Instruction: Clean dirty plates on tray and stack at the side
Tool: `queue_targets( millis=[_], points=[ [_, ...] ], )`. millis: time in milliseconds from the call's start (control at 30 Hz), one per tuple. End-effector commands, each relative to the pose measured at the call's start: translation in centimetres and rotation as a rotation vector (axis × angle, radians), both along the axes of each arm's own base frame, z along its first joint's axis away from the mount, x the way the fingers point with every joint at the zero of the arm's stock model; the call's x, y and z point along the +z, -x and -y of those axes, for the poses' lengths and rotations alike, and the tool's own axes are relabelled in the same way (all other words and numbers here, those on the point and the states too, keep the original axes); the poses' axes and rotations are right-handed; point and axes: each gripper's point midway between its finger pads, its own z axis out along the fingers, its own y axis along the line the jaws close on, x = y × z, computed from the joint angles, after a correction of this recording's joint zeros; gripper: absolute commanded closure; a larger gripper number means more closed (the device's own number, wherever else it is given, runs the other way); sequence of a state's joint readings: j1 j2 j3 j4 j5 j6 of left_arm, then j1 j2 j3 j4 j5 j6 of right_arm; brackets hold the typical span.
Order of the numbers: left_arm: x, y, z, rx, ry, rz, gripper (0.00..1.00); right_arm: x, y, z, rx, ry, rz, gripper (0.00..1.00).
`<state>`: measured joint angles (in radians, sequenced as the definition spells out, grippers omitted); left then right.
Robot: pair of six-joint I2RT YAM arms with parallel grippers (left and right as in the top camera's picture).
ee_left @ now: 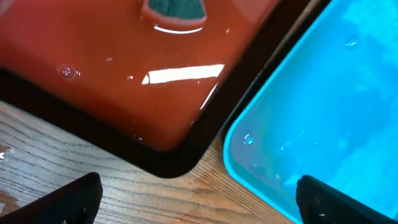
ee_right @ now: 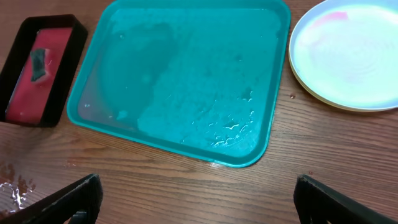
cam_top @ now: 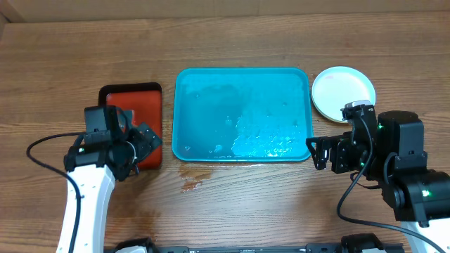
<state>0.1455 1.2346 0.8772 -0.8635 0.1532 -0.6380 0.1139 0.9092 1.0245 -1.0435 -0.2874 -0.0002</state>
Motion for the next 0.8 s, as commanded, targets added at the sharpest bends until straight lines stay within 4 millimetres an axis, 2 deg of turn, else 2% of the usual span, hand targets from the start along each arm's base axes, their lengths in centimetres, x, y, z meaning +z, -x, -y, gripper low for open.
queue_targets(
  millis=[0,133,333,533,767],
  points=[
    [-1.1,0.1,-0.1,0.017,0.002,-0.045,0.01,0.7,0.6,0.0,0.008,0.004,0.056,0.0],
    [-2.2,0.2,-0.1,0.017,0.007,-0.086,0.0,1.1,1.6,0.4,-0.005,0.001,0.186,0.0],
    [-3.4,0.4,-0.1,0.017,0.014,-0.138,0.0,1.5,2.6,1.0,-0.031,-0.023,0.498,0.0],
    [-3.9,0.5,-0.1,0.017,0.017,-0.155,0.0,0.4,1.7,1.7,-0.083,-0.036,0.719,0.0],
    [-3.9,0.4,-0.1,0.017,0.016,-0.154,0.0,-1.3,0.2,2.6,-0.175,-0.089,0.88,0.0]
  ],
)
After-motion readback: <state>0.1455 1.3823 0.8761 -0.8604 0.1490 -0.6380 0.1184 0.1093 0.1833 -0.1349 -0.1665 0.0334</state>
